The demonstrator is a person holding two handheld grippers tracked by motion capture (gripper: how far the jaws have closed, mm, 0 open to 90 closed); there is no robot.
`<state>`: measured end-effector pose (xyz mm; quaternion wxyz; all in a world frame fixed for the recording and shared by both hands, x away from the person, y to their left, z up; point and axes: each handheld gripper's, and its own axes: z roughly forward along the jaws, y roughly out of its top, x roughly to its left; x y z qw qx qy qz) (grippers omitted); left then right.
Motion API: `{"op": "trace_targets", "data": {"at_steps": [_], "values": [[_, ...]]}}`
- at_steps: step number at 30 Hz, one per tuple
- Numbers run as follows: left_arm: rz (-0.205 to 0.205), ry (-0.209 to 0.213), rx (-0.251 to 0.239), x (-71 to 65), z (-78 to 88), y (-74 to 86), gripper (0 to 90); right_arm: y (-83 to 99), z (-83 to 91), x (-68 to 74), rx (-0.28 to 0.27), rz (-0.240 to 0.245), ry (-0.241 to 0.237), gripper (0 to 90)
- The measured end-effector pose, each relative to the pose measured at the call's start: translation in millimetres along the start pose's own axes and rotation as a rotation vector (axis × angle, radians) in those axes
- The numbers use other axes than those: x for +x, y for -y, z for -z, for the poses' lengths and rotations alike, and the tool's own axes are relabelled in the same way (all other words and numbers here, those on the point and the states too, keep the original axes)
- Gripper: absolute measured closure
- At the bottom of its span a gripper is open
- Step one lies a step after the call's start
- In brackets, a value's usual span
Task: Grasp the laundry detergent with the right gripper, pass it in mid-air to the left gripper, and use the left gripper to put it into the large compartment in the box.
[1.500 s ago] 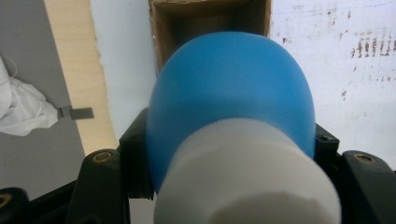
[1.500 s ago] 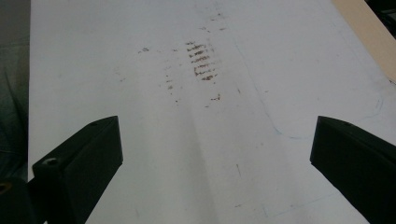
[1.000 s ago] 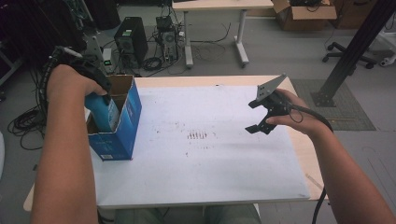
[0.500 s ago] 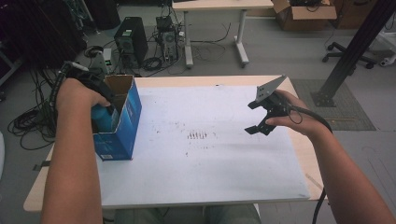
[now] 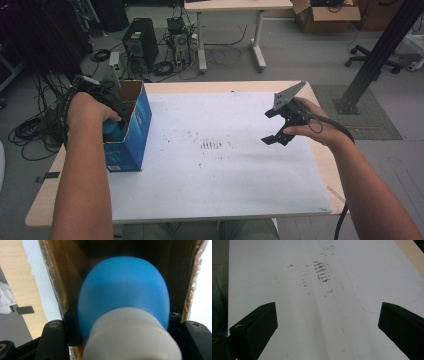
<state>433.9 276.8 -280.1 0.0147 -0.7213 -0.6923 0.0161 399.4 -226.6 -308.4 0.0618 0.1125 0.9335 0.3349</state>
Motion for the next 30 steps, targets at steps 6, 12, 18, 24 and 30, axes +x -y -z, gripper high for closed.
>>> {"op": "trace_targets", "data": {"at_steps": [6, 12, 18, 24, 30], "values": [[-0.005, 0.002, 0.009, -0.1, -6.5, -0.7, 37.9, -0.5, -1.3, -0.1, 0.002, 0.003, -0.002, 2.6], [-0.006, 0.001, 0.013, 0.6, -14.0, -0.6, 37.8, -0.4, -2.5, 0.2, 0.002, 0.002, -0.003, 2.6], [-0.009, -0.001, 0.007, -0.1, -15.6, -0.5, 37.8, -0.1, -3.5, 0.7, 0.002, 0.001, -0.006, 2.6], [-0.008, -0.001, -0.008, -0.3, -17.3, 0.1, 37.8, 0.0, -3.8, 1.8, 0.0, 0.002, -0.006, 2.6], [0.0, -0.008, -0.012, -3.1, -17.9, -0.3, 37.5, 0.3, -3.0, 2.4, 0.001, 0.001, -0.009, 2.6]]}}
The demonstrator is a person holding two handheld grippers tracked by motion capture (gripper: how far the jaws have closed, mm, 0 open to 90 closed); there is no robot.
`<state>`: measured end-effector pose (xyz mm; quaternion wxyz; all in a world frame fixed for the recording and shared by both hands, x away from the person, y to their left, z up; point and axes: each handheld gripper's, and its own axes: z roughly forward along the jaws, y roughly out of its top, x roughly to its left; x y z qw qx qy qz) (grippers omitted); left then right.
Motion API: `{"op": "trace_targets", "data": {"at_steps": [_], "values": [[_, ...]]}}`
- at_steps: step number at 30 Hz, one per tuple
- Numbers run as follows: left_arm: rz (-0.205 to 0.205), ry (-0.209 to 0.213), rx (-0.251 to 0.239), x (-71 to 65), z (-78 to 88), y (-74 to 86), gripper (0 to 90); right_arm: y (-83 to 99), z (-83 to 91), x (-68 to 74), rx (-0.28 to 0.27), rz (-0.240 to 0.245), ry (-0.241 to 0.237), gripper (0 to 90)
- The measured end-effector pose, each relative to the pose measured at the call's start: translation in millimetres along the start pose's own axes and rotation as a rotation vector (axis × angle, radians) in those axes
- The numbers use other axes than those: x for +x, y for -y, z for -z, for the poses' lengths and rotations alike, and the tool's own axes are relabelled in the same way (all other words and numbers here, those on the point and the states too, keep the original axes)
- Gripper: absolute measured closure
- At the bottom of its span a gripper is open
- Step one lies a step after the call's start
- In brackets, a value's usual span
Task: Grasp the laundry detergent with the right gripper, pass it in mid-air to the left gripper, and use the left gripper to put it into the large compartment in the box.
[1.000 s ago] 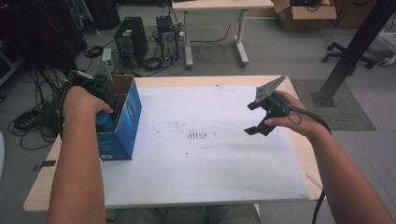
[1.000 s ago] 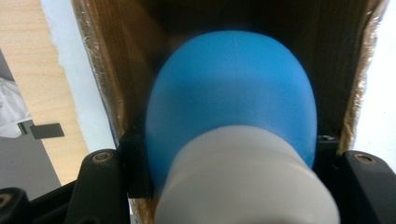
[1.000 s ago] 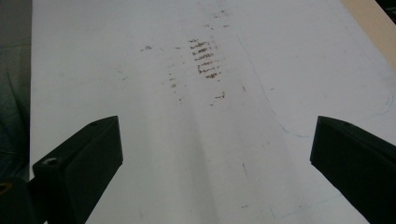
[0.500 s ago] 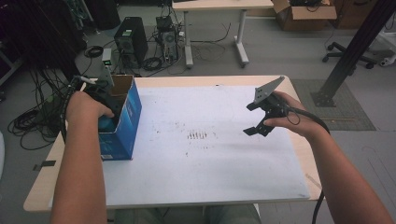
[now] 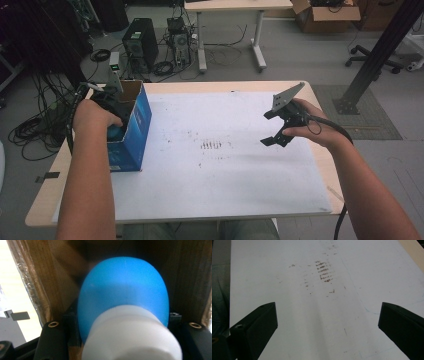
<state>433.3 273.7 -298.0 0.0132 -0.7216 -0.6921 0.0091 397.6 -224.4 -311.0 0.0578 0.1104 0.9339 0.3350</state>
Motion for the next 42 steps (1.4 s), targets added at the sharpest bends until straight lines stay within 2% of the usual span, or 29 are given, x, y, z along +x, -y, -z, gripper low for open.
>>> {"op": "trace_targets", "data": {"at_steps": [4, 11, 19, 29, 37, 42], "values": [[0.006, -0.001, 0.015, -1.1, 0.1, -0.3, 37.6, 0.5, 0.8, 0.8, -0.002, 0.004, -0.002, 2.6], [0.007, -0.003, 0.015, -2.1, 0.1, 0.0, 37.5, 3.5, 3.1, 1.9, -0.002, 0.002, -0.004, 2.6], [0.024, 0.01, 0.028, -0.9, 3.5, 1.0, 35.9, 5.1, 3.7, 2.6, -0.004, 0.004, -0.005, 2.6], [0.024, 0.007, 0.005, -0.8, 16.2, 5.8, 31.1, 2.8, 3.0, 4.1, -0.008, 0.012, -0.008, 2.6], [0.022, -0.005, -0.013, -1.7, 32.5, 10.0, 25.5, 1.8, 5.4, 5.2, -0.013, 0.014, -0.007, 2.6], [0.013, 0.003, -0.034, -3.4, 42.2, 12.8, 23.4, 1.2, 6.3, 5.7, -0.015, 0.017, -0.007, 2.6]]}}
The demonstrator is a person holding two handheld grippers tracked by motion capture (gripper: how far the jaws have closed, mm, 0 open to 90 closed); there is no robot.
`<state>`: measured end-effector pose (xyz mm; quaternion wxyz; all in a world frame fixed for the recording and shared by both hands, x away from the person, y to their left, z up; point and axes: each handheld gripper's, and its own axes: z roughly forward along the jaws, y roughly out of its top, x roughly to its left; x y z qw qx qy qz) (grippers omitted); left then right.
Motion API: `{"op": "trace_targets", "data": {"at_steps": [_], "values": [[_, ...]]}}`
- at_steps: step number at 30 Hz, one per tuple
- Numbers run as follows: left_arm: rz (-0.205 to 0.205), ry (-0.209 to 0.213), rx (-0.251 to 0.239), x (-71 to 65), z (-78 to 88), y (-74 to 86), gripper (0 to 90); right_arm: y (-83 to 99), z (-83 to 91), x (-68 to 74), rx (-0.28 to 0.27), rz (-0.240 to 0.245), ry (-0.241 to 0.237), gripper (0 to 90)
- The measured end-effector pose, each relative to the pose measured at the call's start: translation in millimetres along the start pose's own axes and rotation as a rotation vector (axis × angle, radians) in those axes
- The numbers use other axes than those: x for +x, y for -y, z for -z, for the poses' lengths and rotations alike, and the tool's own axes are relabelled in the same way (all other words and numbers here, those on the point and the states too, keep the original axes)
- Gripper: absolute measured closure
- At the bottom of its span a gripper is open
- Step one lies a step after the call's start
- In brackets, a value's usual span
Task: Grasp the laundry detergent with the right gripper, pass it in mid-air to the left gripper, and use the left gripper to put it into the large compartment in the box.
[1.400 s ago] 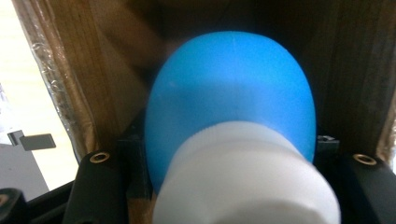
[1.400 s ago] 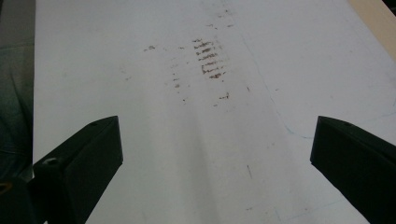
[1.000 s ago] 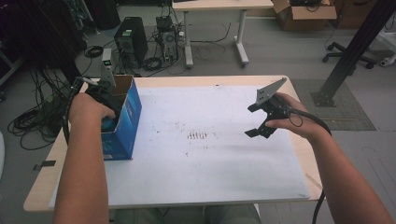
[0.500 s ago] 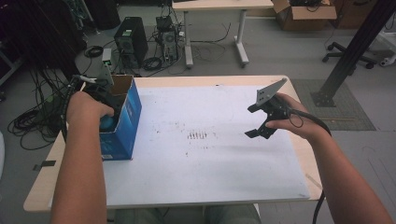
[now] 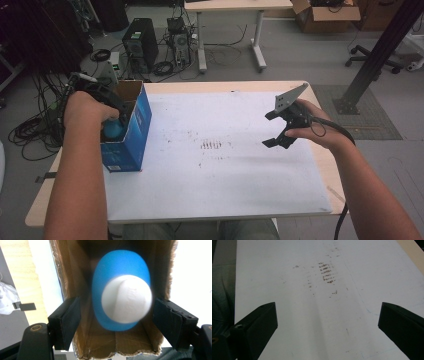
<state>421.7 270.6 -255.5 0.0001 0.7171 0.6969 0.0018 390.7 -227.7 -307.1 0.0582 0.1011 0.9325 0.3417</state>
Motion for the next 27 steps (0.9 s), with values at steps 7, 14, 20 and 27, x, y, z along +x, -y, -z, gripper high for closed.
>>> {"op": "trace_targets", "data": {"at_steps": [7, 14, 20, 27], "values": [[-0.01, 0.001, -0.006, -2.9, 8.5, 1.7, 18.7, -1.8, 0.3, 0.8, -0.005, 0.006, -0.002, 2.6], [-0.028, -0.004, -0.019, -7.6, 16.1, 3.8, 14.0, -1.5, 2.8, 2.2, -0.004, 0.01, -0.001, 2.5], [-0.077, -0.01, -0.015, -17.8, 27.8, 6.5, 10.7, -2.4, 6.0, 3.4, -0.007, 0.009, 0.003, 2.5], [-0.122, -0.026, -0.041, -29.9, 42.2, 10.3, 6.5, -5.8, 10.6, 6.2, -0.011, 0.023, 0.005, 2.6]]}}
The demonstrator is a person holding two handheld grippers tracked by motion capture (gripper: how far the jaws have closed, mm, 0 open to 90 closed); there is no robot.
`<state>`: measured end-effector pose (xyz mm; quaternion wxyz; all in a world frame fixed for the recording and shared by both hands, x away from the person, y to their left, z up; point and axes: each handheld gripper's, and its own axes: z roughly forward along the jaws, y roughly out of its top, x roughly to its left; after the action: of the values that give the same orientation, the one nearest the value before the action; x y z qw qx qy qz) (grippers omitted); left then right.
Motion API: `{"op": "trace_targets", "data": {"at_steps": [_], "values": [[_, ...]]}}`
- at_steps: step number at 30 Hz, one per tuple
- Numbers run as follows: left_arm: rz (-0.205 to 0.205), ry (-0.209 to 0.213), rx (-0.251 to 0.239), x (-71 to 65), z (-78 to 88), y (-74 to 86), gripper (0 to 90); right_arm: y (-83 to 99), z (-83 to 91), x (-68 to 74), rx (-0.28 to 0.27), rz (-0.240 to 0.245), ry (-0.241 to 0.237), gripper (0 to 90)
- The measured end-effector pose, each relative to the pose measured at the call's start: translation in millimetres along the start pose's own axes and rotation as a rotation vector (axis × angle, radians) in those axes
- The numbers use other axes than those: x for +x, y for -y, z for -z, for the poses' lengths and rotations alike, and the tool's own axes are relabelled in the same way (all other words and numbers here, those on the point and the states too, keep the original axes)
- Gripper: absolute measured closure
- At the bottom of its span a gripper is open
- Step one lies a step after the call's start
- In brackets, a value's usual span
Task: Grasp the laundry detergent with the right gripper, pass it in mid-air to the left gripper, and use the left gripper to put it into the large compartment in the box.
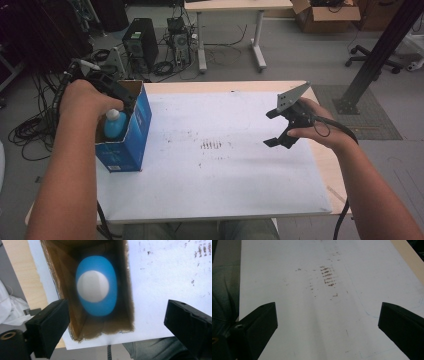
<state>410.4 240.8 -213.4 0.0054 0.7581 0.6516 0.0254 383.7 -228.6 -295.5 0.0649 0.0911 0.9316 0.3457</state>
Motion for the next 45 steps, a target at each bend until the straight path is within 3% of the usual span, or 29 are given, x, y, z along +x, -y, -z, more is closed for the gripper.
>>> {"op": "trace_targets", "data": {"at_steps": [4, 12, 16, 17, 21, 23, 24, 25, 30, 35, 38, 45], "values": [[-0.068, 0.011, -0.022, -14.7, 6.9, 0.0, 4.0, -2.1, 2.2, 2.3, -0.005, 0.007, 0.004, 2.5], [-0.223, -0.014, -0.032, -53.6, 16.2, -4.3, 0.3, -8.6, 6.6, 13.4, 0.007, 0.044, -0.003, 2.6], [-0.325, -0.017, -0.042, -75.9, 21.4, -5.1, 0.3, -10.8, 10.4, 17.2, 0.018, 0.057, -0.005, 2.7], [-0.366, -0.018, -0.047, -83.7, 23.0, -5.2, 0.3, -11.0, 10.9, 17.4, 0.021, 0.059, -0.006, 2.7], [-0.486, 0.051, -0.084, -105.0, 25.9, -5.4, 0.4, -11.3, 13.1, 16.7, 0.036, 0.065, -0.007, 2.7], [-0.542, 0.063, -0.091, -113.6, 25.4, -5.5, 0.5, -11.8, 13.7, 16.8, 0.042, 0.072, -0.001, 2.6], [-0.603, 0.066, -0.085, -120.4, 24.4, -6.0, 0.5, -12.7, 13.9, 16.6, 0.046, 0.08, -0.005, 2.8], [-0.603, 0.066, -0.085, -120.4, 24.4, -6.0, 0.6, -12.7, 13.9, 16.6, 0.046, 0.08, -0.005, 2.8], [-0.713, 0.088, -0.061, -133.9, 19.5, -4.6, 0.5, -14.7, 13.0, 16.3, 0.068, 0.087, -0.01, 2.8], [-0.825, 0.074, -0.063, -146.8, 16.6, 0.0, 0.3, -16.5, 10.0, 16.0, 0.092, 0.091, -0.009, 2.7], [-0.91, 0.063, -0.061, -154.3, 13.6, 3.9, 0.3, -17.9, 6.3, 17.6, 0.132, 0.102, -0.011, 3.0], [-1.045, 0.041, -0.042, -163.9, 0.1, 12.0, 0.5, -21.1, -0.1, 19.2, 0.208, 0.114, -0.007, 3.1]]}}
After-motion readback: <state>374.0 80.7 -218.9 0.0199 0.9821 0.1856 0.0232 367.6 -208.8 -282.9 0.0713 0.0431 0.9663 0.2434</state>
